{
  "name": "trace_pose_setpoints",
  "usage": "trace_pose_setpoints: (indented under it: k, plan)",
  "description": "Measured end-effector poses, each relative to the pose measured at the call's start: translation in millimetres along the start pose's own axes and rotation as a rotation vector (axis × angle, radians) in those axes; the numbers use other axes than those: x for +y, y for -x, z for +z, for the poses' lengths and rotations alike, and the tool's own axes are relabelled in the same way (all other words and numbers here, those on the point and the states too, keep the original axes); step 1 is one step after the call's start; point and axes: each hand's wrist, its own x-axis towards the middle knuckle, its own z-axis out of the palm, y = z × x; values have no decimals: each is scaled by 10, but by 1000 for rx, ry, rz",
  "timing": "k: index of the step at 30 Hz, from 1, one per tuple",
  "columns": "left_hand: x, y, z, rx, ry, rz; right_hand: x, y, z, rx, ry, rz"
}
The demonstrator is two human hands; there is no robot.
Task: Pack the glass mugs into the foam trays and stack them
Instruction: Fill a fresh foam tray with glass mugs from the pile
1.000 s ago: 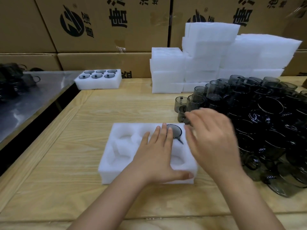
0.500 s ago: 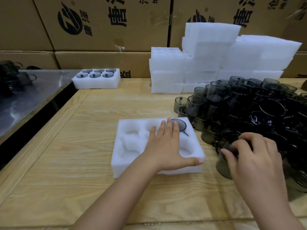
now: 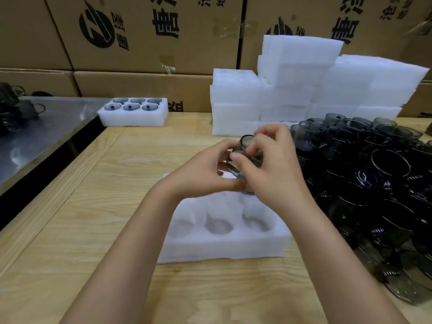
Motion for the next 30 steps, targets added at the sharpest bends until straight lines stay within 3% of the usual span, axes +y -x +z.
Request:
trace_pose_setpoints:
  k: [3,9,14,23,30]
  plan:
    - [-135,-19,-96,111,-13,-8,-13,-182,107,-140,2,27]
    - [-372,70,-295,-54,132,-128,172,-324,68,-480,-271,112]
    - [-443,99,-331,-57,119,-200,233,-376,109,-464,-157,38]
    - [-554,50,-289,-28,-305,-276,319,-346,208,-634,18,8]
    - [-554,57,-304,-58,-295,-264,329,-340,284,-685,157,-19]
